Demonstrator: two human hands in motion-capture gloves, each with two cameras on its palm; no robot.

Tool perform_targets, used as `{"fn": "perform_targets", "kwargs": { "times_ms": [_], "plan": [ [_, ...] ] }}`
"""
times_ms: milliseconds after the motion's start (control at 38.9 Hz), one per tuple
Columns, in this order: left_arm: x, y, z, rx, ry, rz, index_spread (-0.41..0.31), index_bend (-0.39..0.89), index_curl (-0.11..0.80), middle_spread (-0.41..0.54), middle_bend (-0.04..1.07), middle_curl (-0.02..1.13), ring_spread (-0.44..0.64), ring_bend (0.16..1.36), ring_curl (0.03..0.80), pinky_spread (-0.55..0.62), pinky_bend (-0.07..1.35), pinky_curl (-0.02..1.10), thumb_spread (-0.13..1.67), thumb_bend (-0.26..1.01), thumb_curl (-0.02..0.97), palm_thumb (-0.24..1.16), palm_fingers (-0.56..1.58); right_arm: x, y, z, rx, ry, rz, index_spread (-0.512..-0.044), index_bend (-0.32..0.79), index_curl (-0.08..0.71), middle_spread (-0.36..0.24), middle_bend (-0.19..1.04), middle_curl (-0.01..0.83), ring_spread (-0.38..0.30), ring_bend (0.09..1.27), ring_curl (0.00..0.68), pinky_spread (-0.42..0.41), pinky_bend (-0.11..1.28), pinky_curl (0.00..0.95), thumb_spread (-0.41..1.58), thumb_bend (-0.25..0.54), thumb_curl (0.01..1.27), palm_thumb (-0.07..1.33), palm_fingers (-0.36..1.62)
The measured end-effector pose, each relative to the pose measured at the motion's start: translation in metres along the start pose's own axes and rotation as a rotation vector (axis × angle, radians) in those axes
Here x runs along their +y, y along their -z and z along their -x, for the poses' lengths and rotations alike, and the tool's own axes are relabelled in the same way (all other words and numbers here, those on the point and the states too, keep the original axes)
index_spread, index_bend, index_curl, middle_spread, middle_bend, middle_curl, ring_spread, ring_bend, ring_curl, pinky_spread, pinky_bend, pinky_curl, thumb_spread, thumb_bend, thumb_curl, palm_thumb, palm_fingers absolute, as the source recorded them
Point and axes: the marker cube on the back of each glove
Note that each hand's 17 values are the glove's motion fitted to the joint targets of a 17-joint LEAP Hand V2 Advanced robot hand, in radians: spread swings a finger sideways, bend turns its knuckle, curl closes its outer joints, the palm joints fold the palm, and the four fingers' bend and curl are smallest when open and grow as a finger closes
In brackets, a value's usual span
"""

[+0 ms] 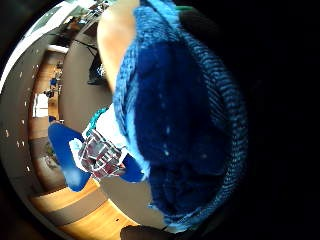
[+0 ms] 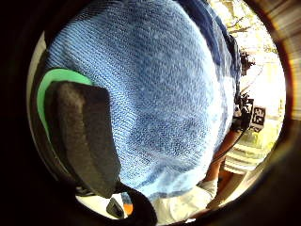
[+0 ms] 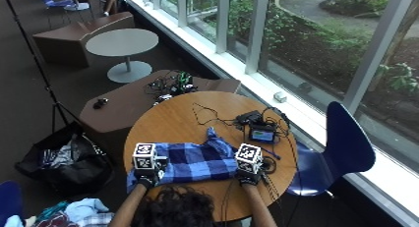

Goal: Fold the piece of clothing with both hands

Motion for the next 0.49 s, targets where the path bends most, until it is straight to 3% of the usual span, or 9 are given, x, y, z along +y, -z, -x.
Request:
{"fn": "perform_targets", "kwargs": {
  "times_ms": [128, 231, 360, 488],
  "plan": [
    [-0.023, -0.007, -0.022, 0.023, -0.069, 0.039, -0.148, 0.13, 0.345, 0.015, 0.15, 0.33, 0.22, 0.48, 0.324, 0.39, 0.41, 0.42, 1.51, -0.02, 0.147, 0.03, 0.19, -0.016, -0.002, -0.015, -0.047, -0.023, -0.006, -0.249, 0.04, 0.160, -0.119, 0.33, 0.432, -0.181, 0.78, 0.467, -0.184, 0.68, 0.490, 1.34, 0.101, 0.38, 0.82, 1.08],
    [-0.019, 0.006, -0.034, 0.032, -0.080, 0.027, -0.147, 0.14, 0.339, 0.032, 0.15, 0.32, 0.25, 0.50, 0.323, 0.42, 0.45, 0.43, 1.52, -0.01, 0.138, -0.01, 0.17, -0.035, 0.001, -0.027, -0.212, -0.077, -0.003, -0.259, 0.06, 0.165, -0.153, 0.37, 0.456, -0.201, 0.80, 0.484, -0.204, 0.67, 0.499, 1.29, 0.125, 0.41, 0.91, 1.11],
    [-0.018, 0.010, -0.026, 0.082, -0.078, 0.025, -0.145, 0.15, 0.336, 0.043, 0.17, 0.32, 0.28, 0.51, 0.319, 0.44, 0.48, 0.43, 1.53, -0.01, 0.134, -0.01, 0.16, -0.028, 0.051, -0.023, -0.583, -0.084, 0.042, -0.261, 0.07, 0.172, -0.173, 0.36, 0.463, -0.213, 0.82, 0.500, -0.222, 0.68, 0.513, 1.23, 0.109, 0.42, 0.95, 1.12],
    [-0.006, 0.027, -0.009, 0.235, -0.061, -0.054, -0.137, 0.16, 0.341, 0.036, 0.18, 0.32, 0.27, 0.52, 0.311, 0.45, 0.46, 0.41, 1.53, 0.00, 0.139, -0.01, 0.20, -0.023, 0.111, 0.018, -0.907, 0.021, 0.002, -0.260, 0.08, 0.178, -0.175, 0.36, 0.470, -0.221, 0.83, 0.508, -0.235, 0.69, 0.519, 1.14, 0.080, 0.45, 0.97, 1.13]
  ]
}}
